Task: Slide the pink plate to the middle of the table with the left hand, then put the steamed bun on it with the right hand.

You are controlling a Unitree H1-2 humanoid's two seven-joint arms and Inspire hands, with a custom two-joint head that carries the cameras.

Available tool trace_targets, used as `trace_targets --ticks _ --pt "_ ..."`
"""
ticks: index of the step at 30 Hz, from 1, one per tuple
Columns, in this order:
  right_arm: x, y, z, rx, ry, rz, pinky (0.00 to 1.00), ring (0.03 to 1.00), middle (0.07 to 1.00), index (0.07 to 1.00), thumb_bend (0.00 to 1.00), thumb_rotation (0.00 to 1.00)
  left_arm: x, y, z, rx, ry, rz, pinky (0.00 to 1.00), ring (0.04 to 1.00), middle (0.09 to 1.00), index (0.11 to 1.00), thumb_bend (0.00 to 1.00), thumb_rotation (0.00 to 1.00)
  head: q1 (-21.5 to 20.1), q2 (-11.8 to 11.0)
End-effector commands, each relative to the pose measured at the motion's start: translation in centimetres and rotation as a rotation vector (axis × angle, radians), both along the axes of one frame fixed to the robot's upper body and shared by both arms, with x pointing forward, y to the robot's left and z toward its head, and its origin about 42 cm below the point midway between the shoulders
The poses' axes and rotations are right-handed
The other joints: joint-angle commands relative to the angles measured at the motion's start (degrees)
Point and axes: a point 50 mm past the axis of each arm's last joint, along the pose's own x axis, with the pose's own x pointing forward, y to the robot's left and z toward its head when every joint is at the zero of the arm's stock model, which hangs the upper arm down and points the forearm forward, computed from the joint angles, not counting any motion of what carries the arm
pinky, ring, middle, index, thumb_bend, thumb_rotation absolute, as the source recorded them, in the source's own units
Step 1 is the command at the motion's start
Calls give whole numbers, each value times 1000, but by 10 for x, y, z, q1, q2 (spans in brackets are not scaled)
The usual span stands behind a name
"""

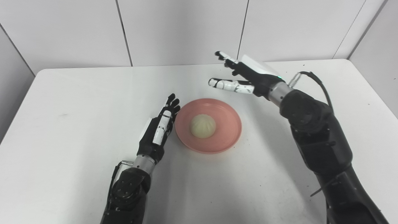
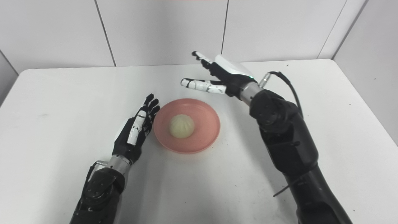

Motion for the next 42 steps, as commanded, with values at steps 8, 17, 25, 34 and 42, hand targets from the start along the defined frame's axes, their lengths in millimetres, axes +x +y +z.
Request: trace_targets --ticks 8,17,25,34,42 --pt "-13 -12 -43 487 93 -73 982 999 1000 1000 614 1000 -16 9 -30 32 156 5 1000 989 985 979 373 1000 -3 -1" --pt "-37 6 -96 756 -58 -189 1000 1000 1000 1000 484 1000 -18 11 -29 8 157 32 995 986 982 981 373 1000 -6 -3" --pt "-49 16 -124 799 -97 -212 1000 1000 1000 1000 347 1000 -19 11 -27 9 130 76 986 981 976 983 360 1000 -6 -5" --pt "-53 17 -149 824 -57 -254 1000 1000 1000 1000 251 1000 -20 14 -29 4 105 102 979 977 984 989 356 1000 -3 -9" --pt "-59 18 -165 835 4 -261 1000 1000 1000 1000 240 1000 -21 17 -30 11 85 118 973 988 999 999 345 1000 2 -10"
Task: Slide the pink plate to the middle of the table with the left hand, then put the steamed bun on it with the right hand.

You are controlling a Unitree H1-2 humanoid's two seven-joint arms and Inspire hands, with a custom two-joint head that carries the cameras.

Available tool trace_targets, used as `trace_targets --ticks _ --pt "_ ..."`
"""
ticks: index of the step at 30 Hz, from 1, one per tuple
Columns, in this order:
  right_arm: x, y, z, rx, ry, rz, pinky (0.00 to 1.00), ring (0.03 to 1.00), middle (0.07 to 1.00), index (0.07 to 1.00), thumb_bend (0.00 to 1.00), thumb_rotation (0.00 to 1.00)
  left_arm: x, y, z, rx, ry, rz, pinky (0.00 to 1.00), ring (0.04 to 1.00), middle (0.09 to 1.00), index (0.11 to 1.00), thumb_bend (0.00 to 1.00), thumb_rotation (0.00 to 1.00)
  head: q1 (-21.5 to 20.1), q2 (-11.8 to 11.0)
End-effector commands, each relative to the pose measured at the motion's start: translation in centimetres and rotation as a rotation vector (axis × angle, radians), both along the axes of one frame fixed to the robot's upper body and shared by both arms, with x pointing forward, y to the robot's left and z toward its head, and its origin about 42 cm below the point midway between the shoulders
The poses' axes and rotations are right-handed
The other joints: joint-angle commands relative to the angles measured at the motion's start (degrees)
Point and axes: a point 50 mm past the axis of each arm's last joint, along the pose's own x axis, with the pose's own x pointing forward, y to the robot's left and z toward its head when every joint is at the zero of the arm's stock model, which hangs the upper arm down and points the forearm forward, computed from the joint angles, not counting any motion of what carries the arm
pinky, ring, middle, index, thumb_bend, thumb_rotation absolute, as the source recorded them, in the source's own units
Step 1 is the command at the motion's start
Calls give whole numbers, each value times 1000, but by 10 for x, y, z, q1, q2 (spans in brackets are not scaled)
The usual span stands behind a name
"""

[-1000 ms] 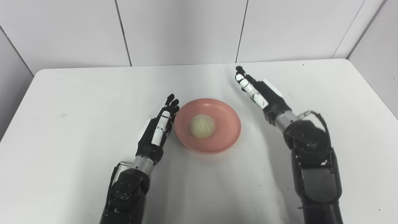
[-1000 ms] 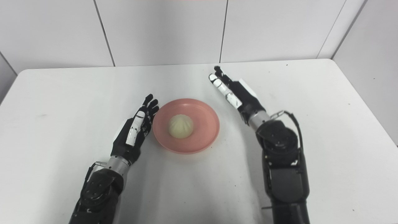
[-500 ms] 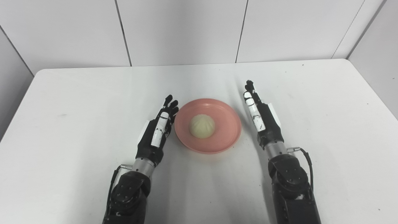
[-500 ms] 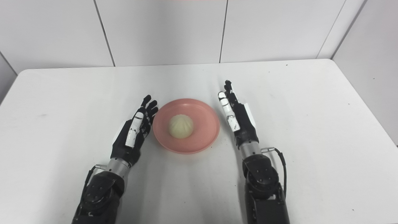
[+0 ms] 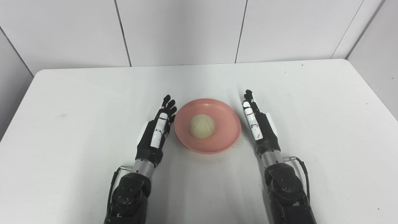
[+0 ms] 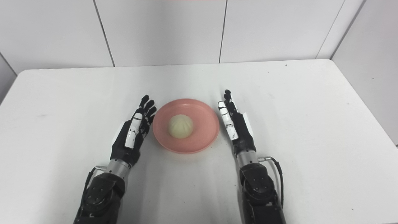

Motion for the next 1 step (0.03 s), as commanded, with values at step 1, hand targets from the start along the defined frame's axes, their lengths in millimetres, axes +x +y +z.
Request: trace_targets --ticks 1 --pt "-1 3 -1 11 -10 6 1000 1000 1000 1000 242 1000 -14 12 -27 32 101 50 973 988 1000 999 343 1000 4 0"
